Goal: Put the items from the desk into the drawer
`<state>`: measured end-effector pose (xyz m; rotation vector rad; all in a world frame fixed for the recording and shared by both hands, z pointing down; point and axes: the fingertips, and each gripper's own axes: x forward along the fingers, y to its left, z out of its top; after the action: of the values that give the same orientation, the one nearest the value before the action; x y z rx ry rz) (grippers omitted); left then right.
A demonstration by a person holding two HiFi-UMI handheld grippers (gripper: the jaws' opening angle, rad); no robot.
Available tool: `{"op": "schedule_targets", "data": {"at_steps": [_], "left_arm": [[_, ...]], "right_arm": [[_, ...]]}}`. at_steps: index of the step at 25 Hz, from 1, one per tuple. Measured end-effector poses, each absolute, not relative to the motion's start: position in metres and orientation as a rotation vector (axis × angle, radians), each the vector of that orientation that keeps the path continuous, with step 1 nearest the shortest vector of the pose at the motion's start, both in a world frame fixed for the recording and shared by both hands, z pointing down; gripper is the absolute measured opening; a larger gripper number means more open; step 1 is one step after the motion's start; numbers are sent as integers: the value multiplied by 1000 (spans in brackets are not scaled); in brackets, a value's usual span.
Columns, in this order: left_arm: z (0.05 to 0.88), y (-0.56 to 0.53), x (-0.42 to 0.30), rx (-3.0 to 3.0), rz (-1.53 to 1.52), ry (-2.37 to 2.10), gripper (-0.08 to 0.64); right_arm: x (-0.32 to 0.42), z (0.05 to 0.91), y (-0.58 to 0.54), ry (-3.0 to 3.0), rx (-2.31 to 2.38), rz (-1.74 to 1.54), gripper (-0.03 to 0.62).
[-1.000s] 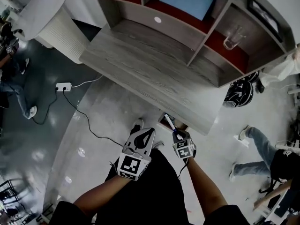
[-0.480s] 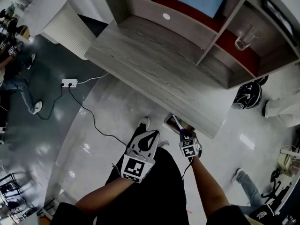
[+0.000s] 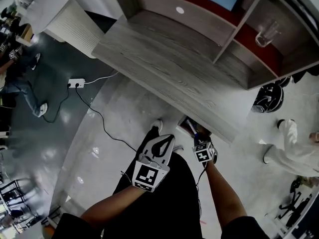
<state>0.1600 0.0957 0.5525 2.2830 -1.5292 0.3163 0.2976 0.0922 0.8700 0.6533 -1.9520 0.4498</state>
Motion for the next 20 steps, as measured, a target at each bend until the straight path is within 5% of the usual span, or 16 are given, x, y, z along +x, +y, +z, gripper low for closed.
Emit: {"op": "schedule_targets", "data": {"at_steps": [20], "left_arm": [[536, 103, 155, 2201, 252, -1576, 3]], "right_arm": [[322, 847, 89, -1910, 754, 494, 91]]}}
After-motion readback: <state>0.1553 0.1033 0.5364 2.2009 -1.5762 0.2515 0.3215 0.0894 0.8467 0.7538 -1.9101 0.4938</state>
